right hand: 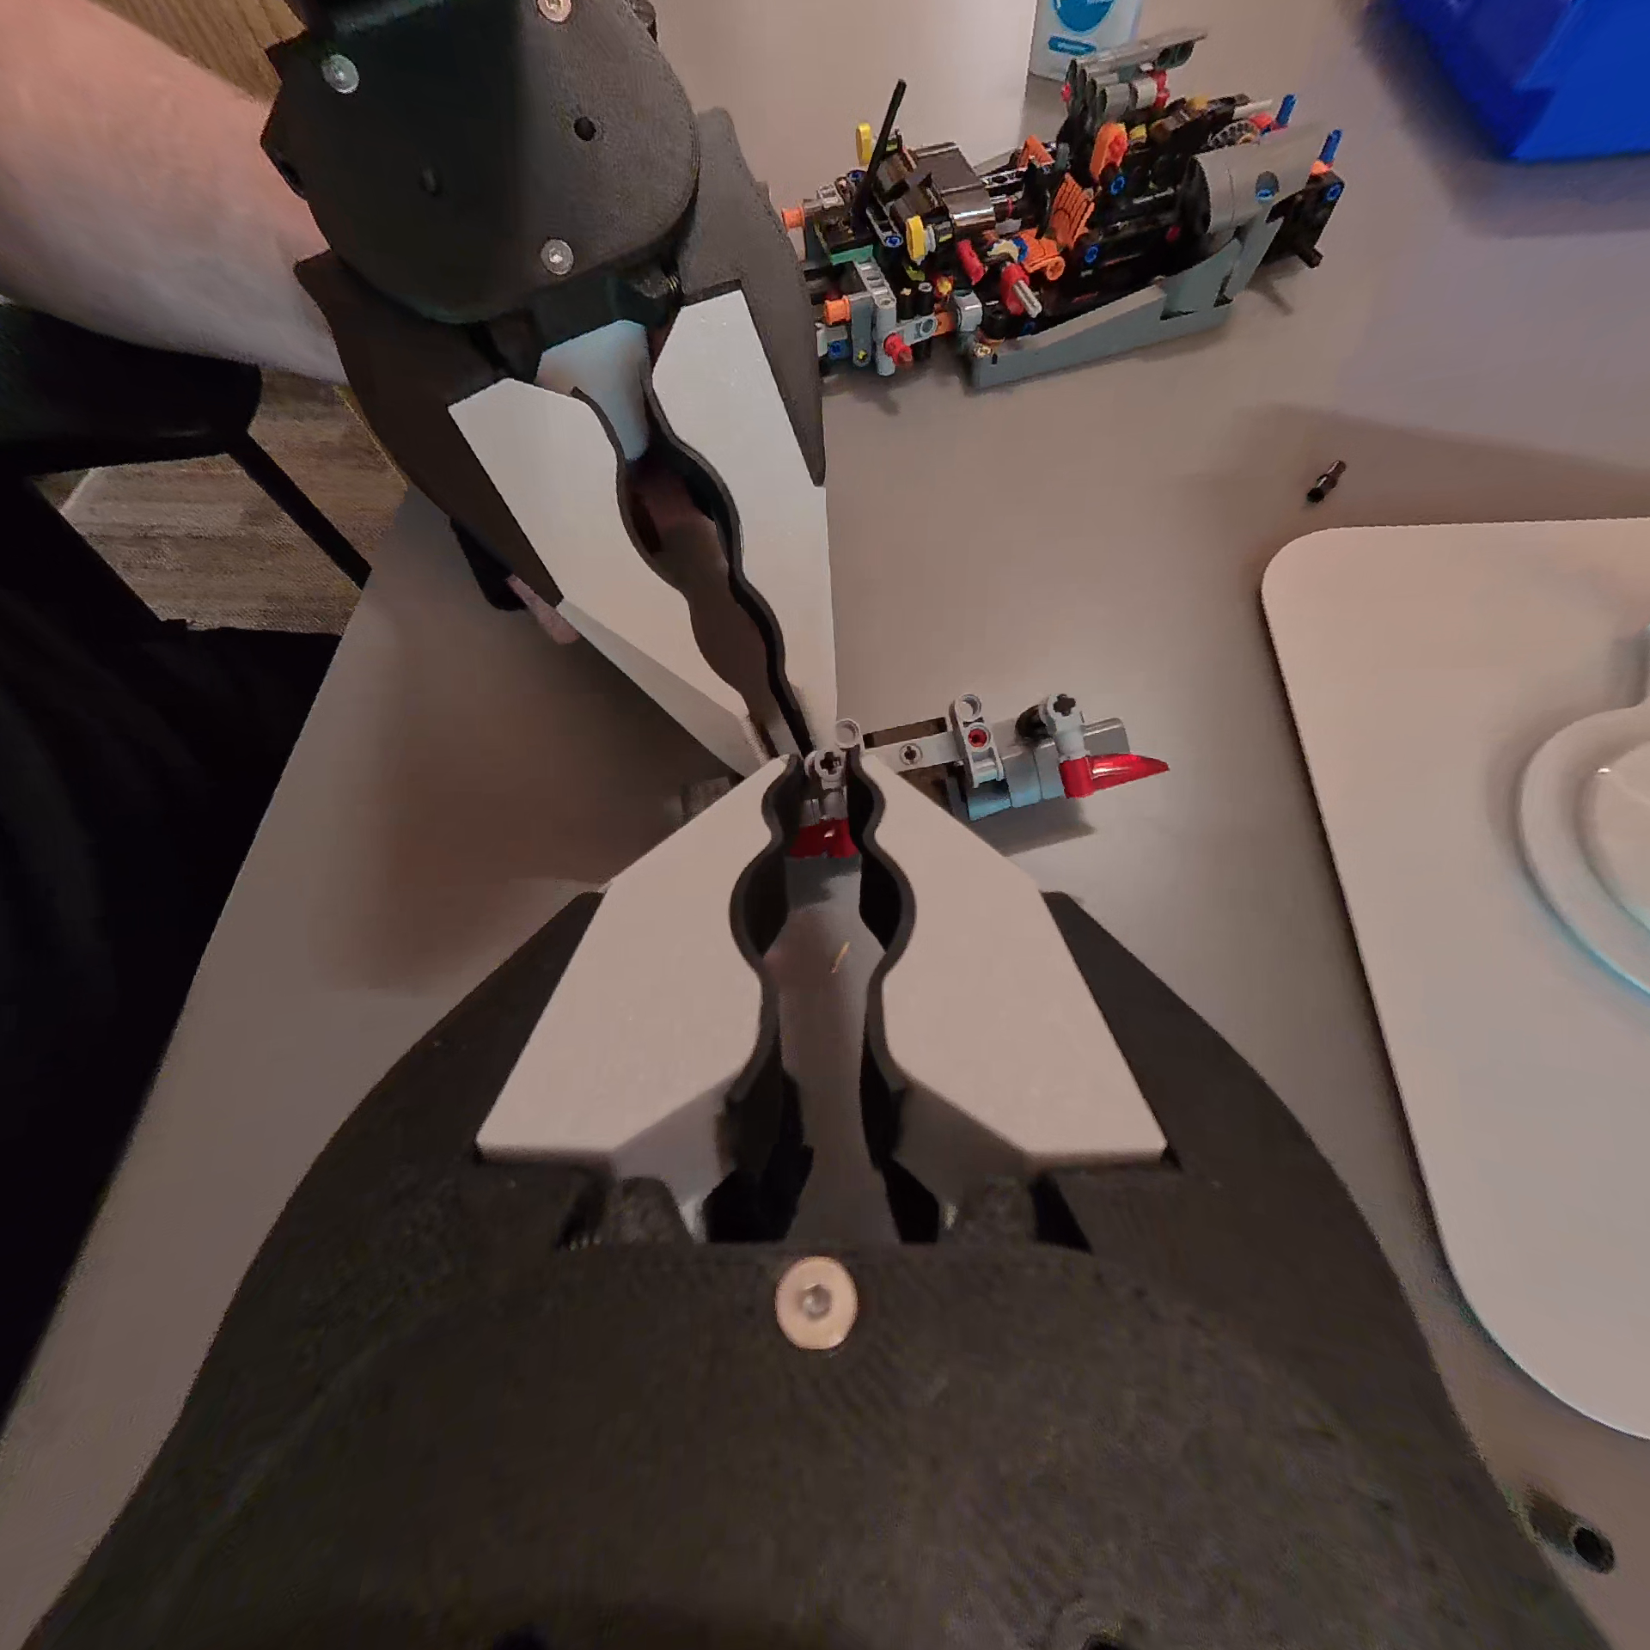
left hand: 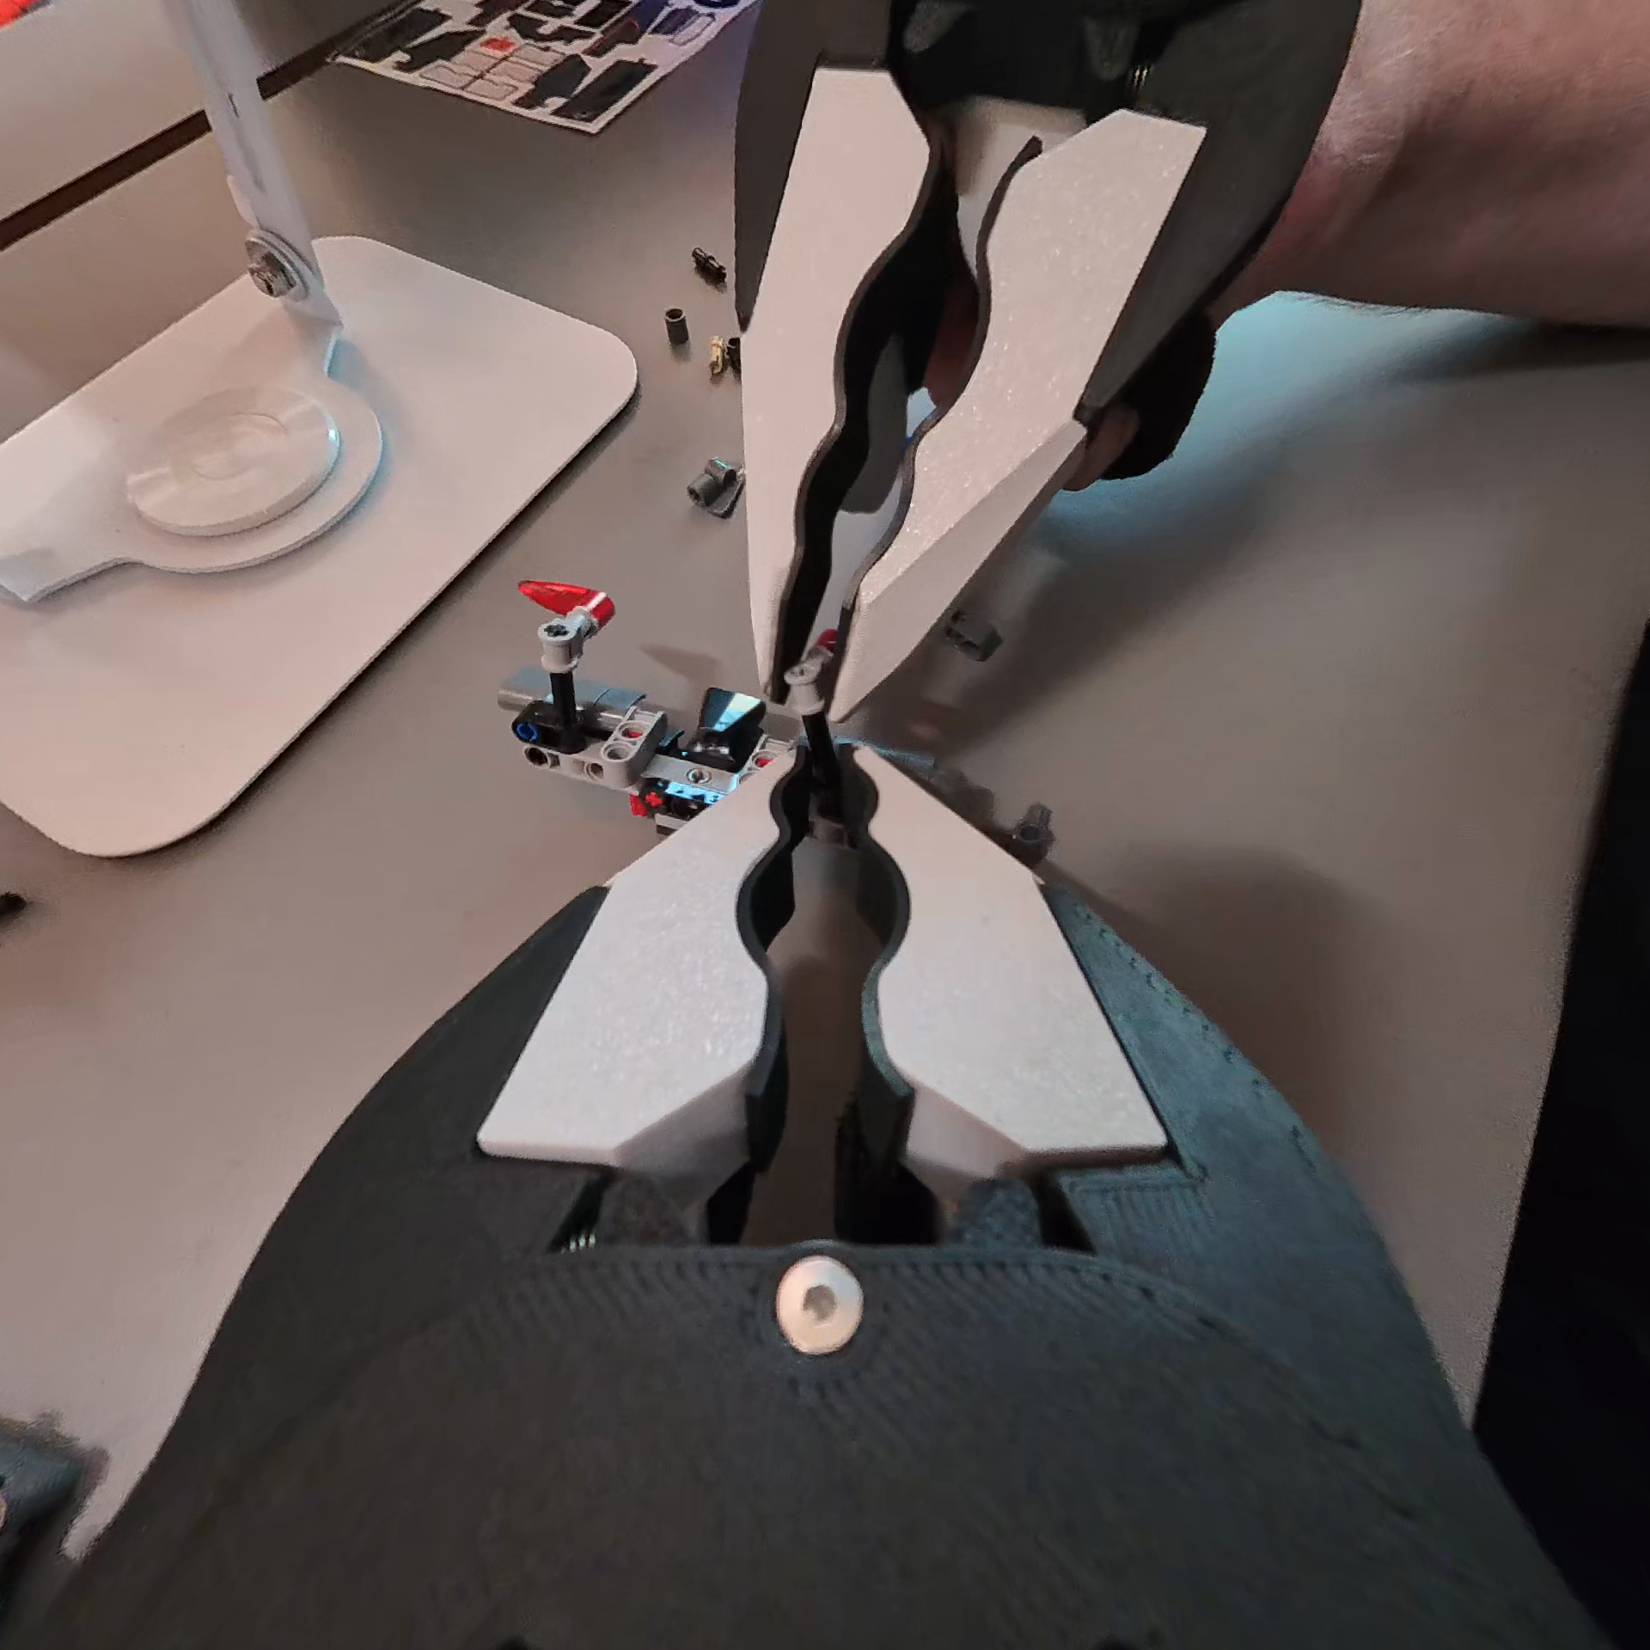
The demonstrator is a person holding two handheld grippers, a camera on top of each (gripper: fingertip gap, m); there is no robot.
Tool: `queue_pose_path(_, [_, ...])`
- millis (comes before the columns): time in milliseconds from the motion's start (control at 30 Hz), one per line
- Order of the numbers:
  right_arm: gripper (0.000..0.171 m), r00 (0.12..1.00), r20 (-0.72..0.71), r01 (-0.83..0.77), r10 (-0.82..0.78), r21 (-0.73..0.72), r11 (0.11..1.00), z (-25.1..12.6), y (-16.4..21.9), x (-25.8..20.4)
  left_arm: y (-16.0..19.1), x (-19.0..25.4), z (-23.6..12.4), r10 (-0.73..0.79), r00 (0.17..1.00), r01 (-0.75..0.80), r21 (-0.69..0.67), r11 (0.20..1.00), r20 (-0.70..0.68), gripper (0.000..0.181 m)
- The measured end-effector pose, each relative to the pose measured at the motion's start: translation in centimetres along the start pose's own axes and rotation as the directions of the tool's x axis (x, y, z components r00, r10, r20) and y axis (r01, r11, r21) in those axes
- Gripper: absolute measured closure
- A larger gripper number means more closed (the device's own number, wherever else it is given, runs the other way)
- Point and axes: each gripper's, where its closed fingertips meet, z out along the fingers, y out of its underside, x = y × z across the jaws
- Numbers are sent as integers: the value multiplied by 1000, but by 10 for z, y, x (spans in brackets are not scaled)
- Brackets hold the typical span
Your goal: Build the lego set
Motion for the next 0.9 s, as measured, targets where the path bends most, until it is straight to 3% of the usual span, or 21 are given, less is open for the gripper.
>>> queue_pose_path(500, [168, 1000, 5, 29, -29, 31, 999, -4, 1, -5, 0, 1, 3, 103, 993, -102, -20, 995, 60, 179])
queue_pose_path(900, [168, 999, -27, 28, -29, -27, 999, -4, 2, -6, -1, 1, 3, 148, 985, -147, -24, 989, 91, 179])
